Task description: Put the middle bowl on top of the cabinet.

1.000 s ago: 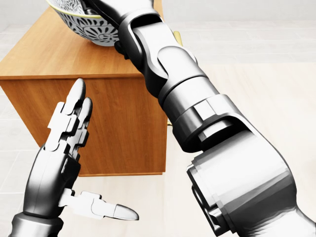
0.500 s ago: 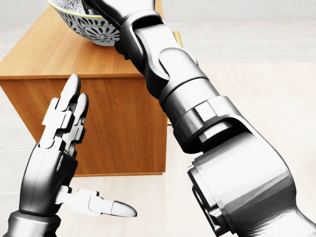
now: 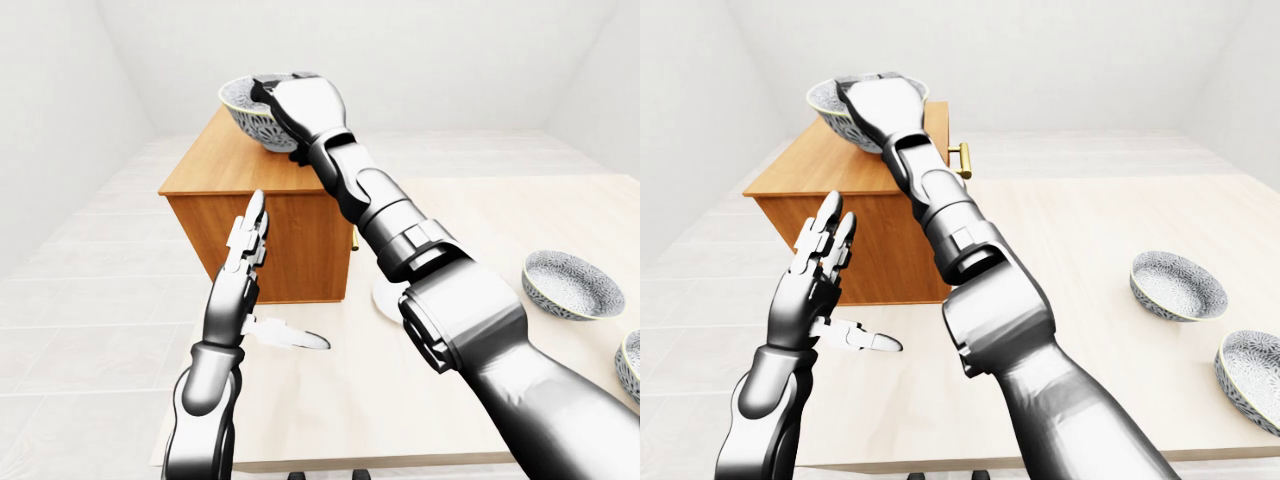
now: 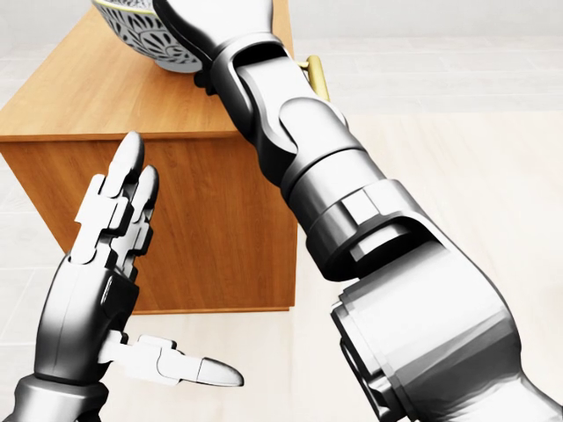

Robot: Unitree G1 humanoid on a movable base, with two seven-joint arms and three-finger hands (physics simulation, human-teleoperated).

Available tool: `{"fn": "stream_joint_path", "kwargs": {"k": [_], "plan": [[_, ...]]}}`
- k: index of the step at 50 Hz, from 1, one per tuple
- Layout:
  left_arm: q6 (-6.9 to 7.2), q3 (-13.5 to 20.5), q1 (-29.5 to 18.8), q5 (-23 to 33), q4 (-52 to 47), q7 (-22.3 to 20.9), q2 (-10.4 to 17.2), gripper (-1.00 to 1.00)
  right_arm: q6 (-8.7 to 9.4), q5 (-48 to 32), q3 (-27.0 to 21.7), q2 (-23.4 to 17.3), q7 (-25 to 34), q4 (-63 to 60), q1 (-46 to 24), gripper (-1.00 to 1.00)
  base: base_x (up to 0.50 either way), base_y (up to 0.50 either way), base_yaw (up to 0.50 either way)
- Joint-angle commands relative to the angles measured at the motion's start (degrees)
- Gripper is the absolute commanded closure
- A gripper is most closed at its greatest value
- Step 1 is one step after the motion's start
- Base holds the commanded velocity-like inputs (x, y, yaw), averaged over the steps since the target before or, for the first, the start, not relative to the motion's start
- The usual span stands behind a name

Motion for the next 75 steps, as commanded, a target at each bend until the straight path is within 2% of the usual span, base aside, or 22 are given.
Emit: {"fn": "stream_joint_path", "kwargs": {"k": [1, 9, 14, 32, 34, 36, 40, 41, 42, 45, 47, 52, 55, 57, 62, 75], "plan": [[0.00, 0.09, 0.07, -0.18, 0.09, -0.09, 0.08, -1.00, 0.00, 0.31, 0.41, 0.71, 0.18, 0.38, 0.28, -0.34, 0.00, 0.00, 0.00], [0.00, -0.04, -0.06, -0.10, -0.38, -0.14, 0.07, -1.00, 0.00, 0.31, 0.48, 0.74, 0.70, -0.37, -0.43, -0.55, 0.00, 0.00, 0.00], [0.00, 0.01, -0.04, -0.13, -0.39, -0.14, 0.07, -1.00, 0.00, -0.16, 0.91, 0.84, 1.13, -0.85, -1.16, -0.58, 0.00, 0.00, 0.00], [0.00, -0.13, 0.04, 0.03, -0.25, -0.19, 0.15, -1.00, 0.00, -0.24, 0.70, 0.52, 2.70, -2.42, -4.20, -0.61, 0.00, 0.00, 0.00], [0.00, -0.06, -0.01, 0.07, -0.18, -0.20, 0.19, -1.00, 0.00, -0.28, 0.85, 0.62, 3.30, -3.01, -4.39, -0.67, 0.00, 0.00, 0.00], [0.00, 0.27, -0.09, -1.08, -0.33, -0.46, -0.39, -1.00, 0.00, -0.35, 0.88, 0.70, 3.43, -3.46, -4.50, -0.58, 0.00, 0.00, 0.00], [0.00, 0.41, -0.12, -0.88, -0.37, -0.34, -0.08, -1.00, 0.00, -0.47, 0.97, 0.60, 4.33, -4.70, -4.98, -0.58, 0.00, 0.00, 0.00], [0.00, 0.26, -0.11, -0.76, -0.34, -0.31, -0.06, -1.00, 0.00, -0.49, 0.98, 0.55, 4.59, -4.93, -5.05, -0.69, 0.00, 0.00, 0.00], [0.00, 0.27, -0.20, -0.77, -0.27, -0.33, -0.02, -1.00, 0.00, -0.55, 1.01, 0.46, 4.95, -5.56, -5.08, -0.91, 0.00, 0.00, 0.00], [0.00, 0.31, -0.09, -0.78, -0.05, -0.30, 0.03, -1.00, 0.00, -1.06, 1.37, 0.20, 5.79, -7.70, -4.26, -0.86, 0.00, 0.00, 0.00], [0.00, 0.27, -0.04, -0.20, 0.34, -0.03, 0.27, -1.00, 0.00, -1.27, 1.47, 0.05, 6.91, -9.58, -3.74, -0.84, 0.00, 0.00, 0.00], [0.00, 0.07, -0.24, -0.23, 0.00, -0.02, 0.03, -1.00, 0.00, -2.00, 1.32, -1.43, 10.41, -14.94, -2.43, -0.96, 0.00, 0.00, 0.00], [0.00, -0.02, -0.18, -0.50, 0.37, -0.21, -0.03, -1.00, 0.00, -2.77, 1.68, -2.00, 12.57, -18.19, -1.16, -0.91, 0.00, 0.00, 0.00], [0.00, 0.05, -0.17, -0.56, 0.51, -0.23, 0.02, -1.00, 0.00, -3.00, 1.35, -2.37, 14.37, -21.04, -0.16, -1.00, 0.00, 0.00, 0.00], [0.00, 0.35, -0.31, -0.23, 1.04, 0.26, 0.01, -1.00, 0.00, -4.64, 1.17, -4.05, 22.20, -32.60, 3.88, -1.00, 0.00, 0.00, 0.00], [0.00, 0.37, -0.91, -0.42, 1.47, 0.23, -0.06, -1.00, 0.00, -8.10, -0.27, -5.89, 36.25, -53.32, 13.12, -1.00, 0.00, 0.00, 0.00]]}}
